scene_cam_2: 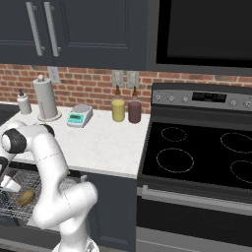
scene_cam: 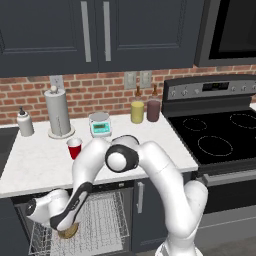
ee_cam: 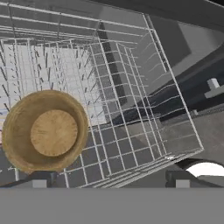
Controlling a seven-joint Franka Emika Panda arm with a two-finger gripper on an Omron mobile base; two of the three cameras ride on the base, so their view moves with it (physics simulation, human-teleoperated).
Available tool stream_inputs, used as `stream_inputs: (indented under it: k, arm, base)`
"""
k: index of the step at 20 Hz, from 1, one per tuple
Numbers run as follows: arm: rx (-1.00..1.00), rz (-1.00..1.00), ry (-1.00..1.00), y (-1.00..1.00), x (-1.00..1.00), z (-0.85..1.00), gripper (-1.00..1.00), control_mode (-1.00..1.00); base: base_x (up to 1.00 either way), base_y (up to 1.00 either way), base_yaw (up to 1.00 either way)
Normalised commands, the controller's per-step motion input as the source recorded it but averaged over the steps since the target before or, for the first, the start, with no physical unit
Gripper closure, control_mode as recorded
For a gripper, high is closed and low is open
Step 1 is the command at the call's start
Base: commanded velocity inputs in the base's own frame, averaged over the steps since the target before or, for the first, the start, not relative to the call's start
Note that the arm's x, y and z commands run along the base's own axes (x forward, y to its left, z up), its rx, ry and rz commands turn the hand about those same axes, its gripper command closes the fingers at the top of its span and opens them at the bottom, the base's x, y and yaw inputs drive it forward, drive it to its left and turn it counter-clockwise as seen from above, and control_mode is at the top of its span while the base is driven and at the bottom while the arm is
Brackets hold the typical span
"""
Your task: Pick up the cup and bowl from the counter, place them in the dishwasher, and close the dishwasher door.
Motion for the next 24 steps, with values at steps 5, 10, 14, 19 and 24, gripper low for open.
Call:
stream_inputs:
  k: [5, 10, 14, 19, 24]
  arm:
    - [0.1, 0.05, -0.12, 0.0, -0.77, 0.94, -1.0, -1.0]
    - [0.08, 0.05, -0.14, 0.0, -0.62, 1.0, -1.0, -1.0]
    - [0.05, 0.03, -0.12, 0.0, -0.4, 1.0, -1.0, -1.0]
    - [0.04, 0.02, -0.08, -0.05, -0.21, 1.0, -1.0, -1.0]
    - [0.02, 0.02, -0.05, -0.01, -0.15, 1.0, -1.0, -1.0]
  base:
    - [0.0, 0.0, 0.0]
    - [0.0, 0.0, 0.0]
    - [0.0, 0.0, 0.0]
    - [0.0, 0.0, 0.0]
    - [0.0, 0.0, 0.0]
